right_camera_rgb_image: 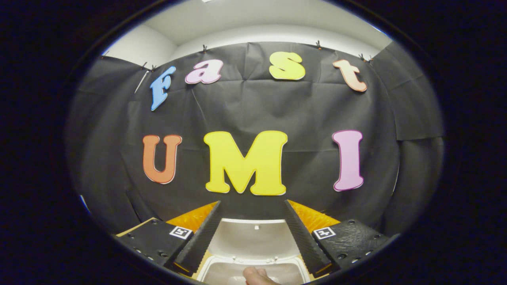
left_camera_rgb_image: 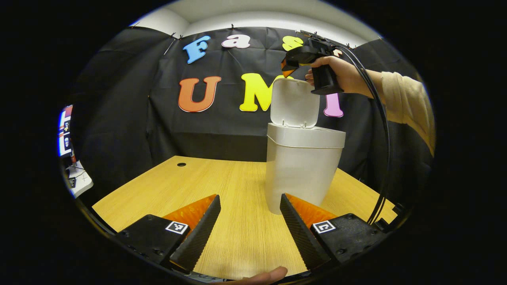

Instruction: Press the lid of the desktop garbage bin to open it, pick up the crumpled paper on the desktop and throw it into the bin, then pick up the pop can on the desktop and drop it into the bin, and finally close the garbage bin lid.

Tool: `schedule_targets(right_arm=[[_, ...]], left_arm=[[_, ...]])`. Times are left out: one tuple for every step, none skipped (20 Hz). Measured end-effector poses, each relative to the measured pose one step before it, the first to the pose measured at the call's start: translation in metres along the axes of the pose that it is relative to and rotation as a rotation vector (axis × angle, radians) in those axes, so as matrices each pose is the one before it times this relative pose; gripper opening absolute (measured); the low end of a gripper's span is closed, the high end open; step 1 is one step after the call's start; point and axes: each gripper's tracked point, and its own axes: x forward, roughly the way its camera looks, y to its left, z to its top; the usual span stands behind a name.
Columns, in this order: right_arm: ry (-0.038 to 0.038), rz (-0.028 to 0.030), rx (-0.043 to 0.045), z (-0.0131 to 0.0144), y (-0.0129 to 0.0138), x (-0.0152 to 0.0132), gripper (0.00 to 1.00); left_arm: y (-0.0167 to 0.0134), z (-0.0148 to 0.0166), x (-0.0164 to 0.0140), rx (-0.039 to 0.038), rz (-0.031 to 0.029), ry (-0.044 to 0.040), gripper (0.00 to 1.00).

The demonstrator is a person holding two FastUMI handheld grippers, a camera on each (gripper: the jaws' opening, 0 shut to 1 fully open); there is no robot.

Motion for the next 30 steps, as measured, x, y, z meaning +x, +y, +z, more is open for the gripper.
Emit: schedule_targets(right_arm=[[-0.00117, 0.00076, 0.01614, 0.00150, -0.00120, 0.00298, 0.95], [0.00608, -0.00673, 0.00874, -0.00058, -0.00076, 0.00228, 0.98], [0.00355, -0.00391, -0.01279, -0.00196, 0.00157, -0.00153, 0.95], [0.00154, -0.00419, -0.01348, 0.00025, 0.00062, -0.00212, 0.96], [0.00024, -0.00502, -0.00423, -0.00153, 0.00007, -0.00320, 0.98], [0.00874, 0.00049, 0.00034, -0.00075, -0.00076, -0.00516, 0.98], [0.00766, 0.00211, -0.00159, -0.00182, 0.00004, -0.00514, 0.98], [0.01011, 0.00191, -0.00631, -0.00161, -0.00018, -0.00522, 0.97], [0.00622, 0.00597, -0.00478, -0.00136, 0.00118, -0.00804, 0.97], [0.00393, -0.00119, -0.01562, -0.00071, -0.00004, -0.00647, 0.97], [0.00282, 0.00140, -0.02305, -0.00263, -0.00002, -0.00628, 0.97], [-0.00217, -0.00297, -0.01687, -0.00148, -0.00034, -0.00654, 0.96], [0.00107, -0.00083, -0.01641, -0.00248, 0.00052, -0.00536, 0.97], [0.00239, 0.00663, -0.01794, -0.00341, 0.00210, -0.00629, 0.96], [-0.00376, 0.01093, -0.01621, -0.00327, 0.00289, -0.00521, 0.97], [-0.00068, 0.00567, -0.01902, -0.00240, 0.00140, -0.00367, 0.94], [0.00842, 0.01119, -0.00623, -0.00537, 0.00072, -0.00033, 0.94], [0.02962, 0.00680, -0.00727, -0.00943, 0.00198, 0.00178, 0.93], [0.04670, 0.00331, -0.00913, -0.01415, 0.00150, 0.00078, 0.93], [0.05723, 0.00029, -0.00835, -0.01619, 0.00213, 0.00248, 0.96], [0.04526, -0.00365, -0.00772, -0.01556, -0.00008, 0.00464, 0.98], [0.03333, 0.00336, -0.00519, -0.01071, 0.00143, 0.00064, 0.95], [0.02748, 0.00573, 0.00155, -0.00960, 0.00254, 0.00078, 0.95], [0.02816, 0.00834, 0.00733, -0.00925, 0.00232, 0.00057, 0.95], [0.02525, 0.00779, 0.01305, -0.01027, 0.00090, 0.00199, 0.95], [0.03028, 0.00282, 0.01012, -0.00892, 0.00002, 0.00188, 0.98], [0.02584, -0.00301, 0.01049, -0.00877, -0.00143, 0.00351, 0.95], [0.02187, 0.00507, 0.01570, -0.00729, -0.00018, -0.00012, 0.98], [0.02629, 0.00207, 0.01670, -0.00819, -0.00023, 0.00352, 0.99], [0.03446, -0.00458, 0.01378, -0.00934, -0.00067, 0.00164, 0.96]], left_arm=[[-0.00042, -0.00022, 0.00032, 0.00569, -0.00176, 0.00191, 0.98], [0.00056, -0.00178, 0.00124, 0.00371, -0.00103, 0.00252, 0.98], [0.00145, -0.00204, 0.00099, -0.00222, 0.00030, 0.00614, 0.98], [0.00047, -0.00062, 0.00130, -0.00611, 0.00033, 0.00527, 0.98], [0.00135, 0.00006, -0.00046, -0.00665, 0.00030, 0.00087, 0.98], [0.00027, -0.00005, -0.00023, -0.00778, 0.00145, 0.00429, 0.98], [-0.00026, 0.00053, -0.00137, -0.01205, -0.00319, -0.00003, 0.98], [-0.00229, 0.00351, -0.00216, -0.01267, -0.00862, -0.00817, 0.98], [-0.00222, 0.00267, -0.00297, -0.00636, -0.00956, -0.00753, 0.98], [-0.00036, 0.00331, -0.00188, 0.00075, -0.00133, -0.00903, 0.97], [0.00182, 0.00243, -0.00269, 0.00913, 0.00954, -0.00916, 0.97], [0.00284, 0.00092, -0.00266, 0.01038, 0.01083, -0.00449, 0.97], [0.00107, 0.00107, -0.00222, 0.00700, 0.00543, -0.00416, 0.97], [-0.00200, 0.00019, -0.00071, 0.00409, -0.00102, -0.00309, 0.97], [-0.00142, 0.00102, -0.00113, 0.00639, -0.00433, -0.00150, 0.97], [0.00055, 0.00096, -0.00278, 0.00628, 0.00175, -0.00391, 0.97], [0.00028, 0.00112, -0.00166, 0.00846, 0.00115, -0.00444, 0.97], [-0.00102, 0.00042, 0.00011, 0.00934, -0.00245, -0.00363, 0.97], [0.00148, 0.00098, -0.00134, 0.00484, 0.00259, -0.00234, 0.97], [0.00298, -0.00080, 0.00159, 0.00040, 0.00259, 0.00243, 0.97], [0.00054, -0.00168, 0.00106, -0.00268, 0.00245, 0.00207, 0.97], [0.00112, -0.00036, 0.00039, -0.00333, 0.00552, 0.00593, 0.97], [0.00274, -0.00052, 0.00020, -0.00554, 0.00872, 0.00279, 0.97], [0.00226, 0.00045, 0.00059, -0.00822, 0.00888, 0.00224, 0.97], [0.00124, -0.00051, 0.00165, -0.00670, 0.00403, 0.00336, 0.97], [0.00283, -0.00094, 0.00106, -0.00428, 0.00255, 0.00453, 0.97], [0.00231, 0.00025, -0.00037, -0.00220, 0.00514, 0.00207, 0.97], [-0.00029, 0.00019, 0.00033, 0.00302, 0.00181, 0.00320, 0.97], [-0.00207, -0.00015, -0.00047, 0.00546, -0.00188, 0.00039, 0.97], [0.00060, 0.00106, 0.00134, 0.00251, -0.00268, -0.00107, 0.97]])
